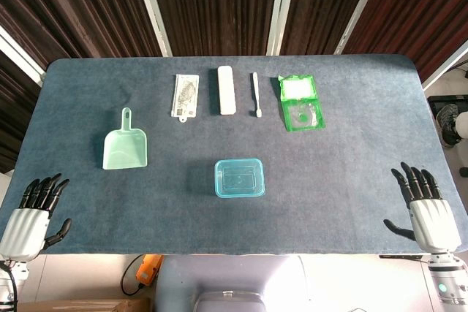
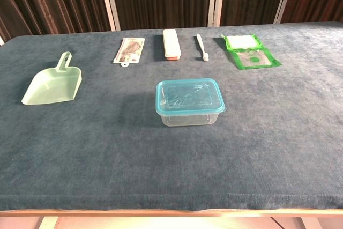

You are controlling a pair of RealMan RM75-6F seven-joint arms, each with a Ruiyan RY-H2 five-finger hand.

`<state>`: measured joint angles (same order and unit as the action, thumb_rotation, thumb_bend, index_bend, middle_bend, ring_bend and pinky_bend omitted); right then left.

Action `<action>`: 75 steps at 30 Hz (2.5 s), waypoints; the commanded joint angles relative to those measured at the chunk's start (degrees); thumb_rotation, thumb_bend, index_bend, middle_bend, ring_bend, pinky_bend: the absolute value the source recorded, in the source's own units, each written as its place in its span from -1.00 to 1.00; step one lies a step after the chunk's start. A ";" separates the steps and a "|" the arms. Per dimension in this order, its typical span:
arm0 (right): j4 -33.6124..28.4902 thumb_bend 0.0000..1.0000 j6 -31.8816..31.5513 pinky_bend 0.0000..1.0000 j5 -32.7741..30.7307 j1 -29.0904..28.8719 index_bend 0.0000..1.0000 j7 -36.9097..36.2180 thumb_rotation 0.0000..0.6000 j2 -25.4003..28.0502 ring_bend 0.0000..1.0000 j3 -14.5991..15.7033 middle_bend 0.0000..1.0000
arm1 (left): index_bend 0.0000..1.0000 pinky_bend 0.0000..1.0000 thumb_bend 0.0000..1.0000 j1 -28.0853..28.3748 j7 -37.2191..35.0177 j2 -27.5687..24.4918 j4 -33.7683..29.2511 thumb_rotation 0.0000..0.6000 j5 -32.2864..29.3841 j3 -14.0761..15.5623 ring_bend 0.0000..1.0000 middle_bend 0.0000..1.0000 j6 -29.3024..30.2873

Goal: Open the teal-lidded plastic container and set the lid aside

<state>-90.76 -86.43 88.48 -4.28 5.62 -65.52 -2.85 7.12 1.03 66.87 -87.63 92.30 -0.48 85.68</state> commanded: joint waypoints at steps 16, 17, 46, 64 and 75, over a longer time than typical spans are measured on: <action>-0.75 -0.76 0.39 -1.00 0.65 0.11 -1.00 -1.62 1.00 1.11 -1.00 0.49 -1.00 | -1.00 -1.00 -0.42 14.17 -19.05 14.46 6.76 1.00 15.02 -0.13 -1.00 -1.00 -4.48; -0.78 -0.76 0.76 -1.00 0.78 -0.04 -1.00 -1.52 1.00 1.08 -1.00 0.64 -1.00 | -1.00 -1.00 -0.43 15.55 -20.17 16.35 7.22 1.00 14.20 -0.53 -1.00 -1.00 -6.29; -0.94 -0.76 3.20 -1.00 -0.05 -0.69 -1.00 -4.30 1.00 3.01 -1.00 1.18 -1.00 | -1.00 -1.00 -0.45 33.48 -10.99 39.17 21.72 1.00 -5.18 -9.25 -1.00 -1.00 -29.53; -0.71 -0.76 2.85 -1.00 -0.09 -0.33 -1.00 -6.64 1.00 4.07 -1.00 1.24 -1.00 | -1.00 -1.00 -0.45 37.77 -11.96 44.69 27.89 1.00 -10.04 -11.34 -1.00 -1.00 -32.14; -0.49 -0.76 2.44 -1.00 -0.13 0.03 -1.00 -8.07 1.00 4.73 -1.00 1.27 -1.00 | -1.00 -1.00 -0.48 39.93 -10.86 47.72 32.07 1.00 -12.13 -12.12 -1.00 -1.00 -33.27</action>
<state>-91.26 -83.97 88.36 -4.28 -2.45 -60.81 -1.57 46.91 -9.82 114.41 -55.78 80.33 -12.64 52.58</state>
